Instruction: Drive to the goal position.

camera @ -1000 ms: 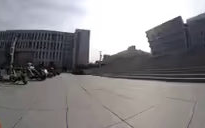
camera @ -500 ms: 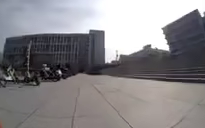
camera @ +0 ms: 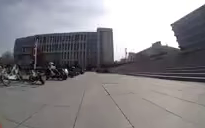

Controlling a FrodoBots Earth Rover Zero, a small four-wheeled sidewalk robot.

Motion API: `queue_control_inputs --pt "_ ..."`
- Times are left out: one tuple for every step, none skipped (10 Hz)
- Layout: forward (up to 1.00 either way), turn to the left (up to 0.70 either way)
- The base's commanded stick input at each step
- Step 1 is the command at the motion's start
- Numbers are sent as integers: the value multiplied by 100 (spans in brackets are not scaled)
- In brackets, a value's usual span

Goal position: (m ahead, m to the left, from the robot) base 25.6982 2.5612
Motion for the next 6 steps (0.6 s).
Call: queue_control_inputs --pt "100 0" --pt "100 0" --pt "100 0" --pt "100 0" --pt "100 0" --pt "100 0"
